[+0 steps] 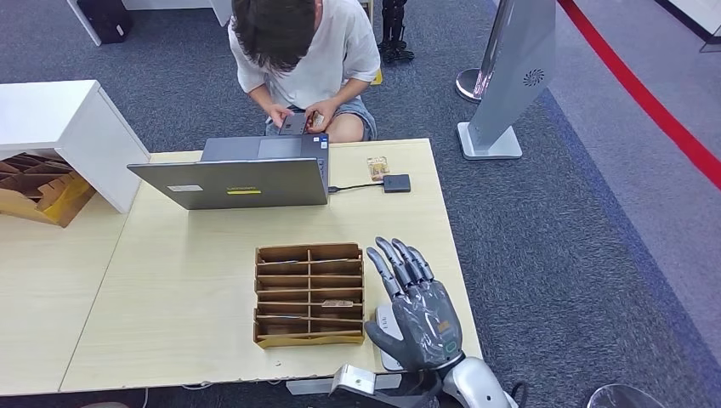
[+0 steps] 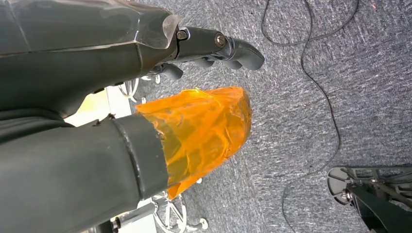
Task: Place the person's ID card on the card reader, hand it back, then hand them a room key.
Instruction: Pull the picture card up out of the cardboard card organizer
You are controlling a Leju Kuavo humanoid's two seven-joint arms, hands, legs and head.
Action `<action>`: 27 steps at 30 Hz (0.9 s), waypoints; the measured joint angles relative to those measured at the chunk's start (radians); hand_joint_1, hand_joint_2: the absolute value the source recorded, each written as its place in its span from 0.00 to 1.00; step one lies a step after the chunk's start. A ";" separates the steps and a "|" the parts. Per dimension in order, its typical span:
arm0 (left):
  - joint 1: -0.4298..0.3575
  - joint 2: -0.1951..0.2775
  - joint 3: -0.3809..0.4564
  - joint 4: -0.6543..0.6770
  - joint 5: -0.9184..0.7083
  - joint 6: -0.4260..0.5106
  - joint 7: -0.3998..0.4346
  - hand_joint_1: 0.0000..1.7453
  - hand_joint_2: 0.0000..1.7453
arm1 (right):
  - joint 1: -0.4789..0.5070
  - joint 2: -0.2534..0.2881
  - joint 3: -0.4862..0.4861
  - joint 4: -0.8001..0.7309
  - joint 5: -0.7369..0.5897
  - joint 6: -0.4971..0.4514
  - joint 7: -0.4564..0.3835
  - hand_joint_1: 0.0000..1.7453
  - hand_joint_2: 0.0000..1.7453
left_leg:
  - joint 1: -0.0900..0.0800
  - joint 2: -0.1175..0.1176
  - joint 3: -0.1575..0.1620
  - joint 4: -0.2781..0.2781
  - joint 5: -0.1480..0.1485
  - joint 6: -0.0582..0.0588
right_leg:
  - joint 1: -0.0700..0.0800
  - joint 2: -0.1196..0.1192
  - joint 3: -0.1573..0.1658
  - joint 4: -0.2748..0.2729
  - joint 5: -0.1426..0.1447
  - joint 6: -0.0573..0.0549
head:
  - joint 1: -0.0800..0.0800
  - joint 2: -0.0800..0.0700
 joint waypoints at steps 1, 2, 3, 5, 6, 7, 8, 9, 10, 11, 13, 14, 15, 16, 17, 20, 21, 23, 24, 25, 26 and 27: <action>0.000 0.000 0.000 0.000 0.000 -0.001 0.000 0.00 0.00 | -0.007 -0.005 0.008 0.008 0.002 0.009 0.005 0.00 1.00 | 0.000 0.000 0.000 0.000 0.000 0.000 | 0.000 0.000 0.000 0.000 0.000 0.000 | 0.000 0.000; -0.001 0.001 0.000 0.000 0.000 -0.001 -0.001 0.00 0.00 | -0.013 -0.010 0.017 0.015 0.004 0.016 0.009 0.00 1.00 | 0.000 0.000 0.000 0.000 0.000 0.000 | 0.000 0.000 0.000 0.000 0.000 0.000 | 0.000 0.000; -0.001 0.001 0.000 0.000 0.000 -0.002 -0.001 0.00 0.00 | -0.018 -0.014 0.023 0.021 0.005 0.022 0.011 0.00 1.00 | 0.000 0.000 0.000 0.000 0.000 0.000 | 0.000 0.000 0.000 0.000 0.000 0.000 | 0.000 0.000; -0.003 0.002 0.000 0.000 0.000 -0.002 -0.002 0.00 0.00 | -0.028 -0.020 0.036 0.031 0.010 0.032 0.017 0.00 1.00 | 0.000 0.000 0.000 0.000 0.000 0.000 | 0.000 0.000 0.000 0.000 0.000 0.000 | 0.000 0.000; -0.004 0.002 0.000 0.000 0.000 -0.003 -0.003 0.00 0.00 | -0.033 -0.023 0.042 0.036 0.013 0.037 0.019 0.00 1.00 | 0.000 0.000 0.000 0.000 0.000 0.000 | 0.000 0.000 0.000 0.000 0.000 0.000 | 0.000 0.000; -0.005 0.003 0.000 0.000 0.000 -0.003 -0.004 0.00 0.00 | -0.039 -0.025 0.049 0.041 0.016 0.043 0.022 0.00 1.00 | 0.000 0.000 0.000 0.000 0.000 0.000 | 0.000 0.000 0.000 0.000 0.000 0.000 | 0.000 0.000; -0.006 0.003 0.000 0.000 0.000 -0.003 -0.004 0.00 0.00 | -0.043 -0.026 0.055 0.046 0.019 0.048 0.024 0.00 1.00 | 0.000 0.000 0.000 0.000 0.000 0.000 | 0.000 0.000 0.000 0.000 0.000 0.000 | 0.000 0.000; -0.006 0.003 0.000 0.000 0.000 -0.003 -0.005 0.00 0.00 | -0.047 -0.028 0.061 0.050 0.021 0.051 0.026 0.00 1.00 | 0.000 0.000 0.000 0.000 0.000 0.000 | 0.000 0.000 0.000 0.000 0.000 0.000 | 0.000 0.000; -0.007 0.003 0.000 0.000 0.000 -0.003 -0.006 0.00 0.00 | -0.050 -0.029 0.066 0.054 0.023 0.053 0.028 0.00 1.00 | 0.000 0.000 0.000 0.000 0.000 0.000 | 0.000 0.000 0.000 0.000 0.000 0.000 | 0.000 0.000; -0.007 0.003 0.000 0.000 0.000 -0.003 -0.006 0.00 0.00 | -0.053 -0.030 0.069 0.057 0.023 0.054 0.031 0.00 1.00 | 0.000 0.000 0.000 0.000 0.000 0.000 | 0.000 0.000 0.000 0.000 0.000 0.000 | 0.000 0.000; -0.007 0.003 0.000 0.000 0.000 -0.003 -0.006 0.00 0.00 | -0.059 -0.032 0.076 0.063 0.024 0.061 0.036 0.00 1.00 | 0.000 0.000 0.000 0.000 0.000 0.000 | 0.000 0.000 0.000 0.000 0.000 0.000 | 0.000 0.000; -0.008 0.003 0.000 0.000 0.000 -0.003 -0.006 0.00 0.00 | -0.062 -0.033 0.079 0.066 0.024 0.066 0.039 0.00 1.00 | 0.000 0.000 0.000 0.000 0.000 0.000 | 0.000 0.000 0.000 0.000 0.000 0.000 | 0.000 0.000; -0.008 0.003 0.000 0.000 0.000 -0.003 -0.006 0.00 0.00 | -0.064 -0.034 0.083 0.069 0.023 0.072 0.044 0.00 1.00 | 0.000 0.000 0.000 0.000 0.000 0.000 | 0.000 0.000 0.000 0.000 0.000 0.000 | 0.000 0.000; -0.008 0.004 0.000 0.000 0.000 -0.003 -0.006 0.00 0.00 | -0.067 -0.034 0.086 0.073 0.022 0.078 0.050 0.00 1.00 | 0.000 0.000 0.000 0.000 0.000 0.000 | 0.000 0.000 0.000 0.000 0.000 0.000 | 0.000 0.000; -0.008 0.004 0.000 0.000 0.000 -0.003 -0.006 0.00 0.00 | -0.070 -0.035 0.089 0.077 0.021 0.083 0.056 0.00 1.00 | 0.000 0.000 0.000 0.000 0.000 0.000 | 0.000 0.000 0.000 0.000 0.000 0.000 | 0.000 0.000; -0.009 0.005 0.000 0.000 0.000 -0.003 -0.006 0.00 0.00 | -0.077 -0.035 0.095 0.091 0.016 0.097 0.072 0.00 1.00 | 0.000 0.000 0.000 0.000 0.000 0.000 | 0.000 0.000 0.000 0.000 0.000 0.000 | 0.000 0.000; -0.009 0.005 0.000 0.000 0.000 -0.003 -0.006 0.00 0.00 | -0.078 -0.035 0.095 0.095 0.015 0.100 0.075 0.00 1.00 | 0.000 0.000 0.000 0.000 0.000 0.000 | 0.000 0.000 0.000 0.000 0.000 0.000 | 0.000 0.000; -0.009 0.006 0.000 0.000 0.000 -0.003 -0.006 0.00 0.00 | -0.081 -0.035 0.096 0.103 0.014 0.103 0.076 0.00 1.00 | 0.000 0.000 0.000 0.000 0.000 0.000 | 0.000 0.000 0.000 0.000 0.000 0.000 | 0.000 0.000; -0.009 0.006 0.000 0.000 0.000 -0.003 -0.006 0.00 0.00 | -0.081 -0.035 0.096 0.106 0.014 0.104 0.077 0.00 1.00 | 0.000 0.000 0.000 0.000 0.000 0.000 | 0.000 0.000 0.000 0.000 0.000 0.000 | 0.000 0.000; -0.009 0.007 0.000 0.000 0.000 -0.003 -0.006 0.00 0.00 | -0.082 -0.035 0.097 0.109 0.014 0.104 0.077 0.01 1.00 | 0.000 0.000 0.000 0.000 0.000 0.000 | 0.000 0.000 0.000 0.000 0.000 0.000 | 0.000 0.000; -0.009 0.007 0.000 0.000 0.000 -0.003 -0.006 0.00 0.00 | -0.082 -0.035 0.097 0.112 0.013 0.104 0.077 0.03 1.00 | 0.000 0.000 0.000 0.000 0.000 0.000 | 0.000 0.000 0.000 0.000 0.000 0.000 | 0.000 0.000; -0.009 0.007 0.000 0.000 0.000 -0.002 -0.006 0.00 0.00 | -0.083 -0.035 0.097 0.115 0.012 0.104 0.078 0.06 1.00 | 0.000 0.000 0.000 0.000 0.000 0.000 | 0.000 0.000 0.000 0.000 0.000 0.000 | 0.000 0.000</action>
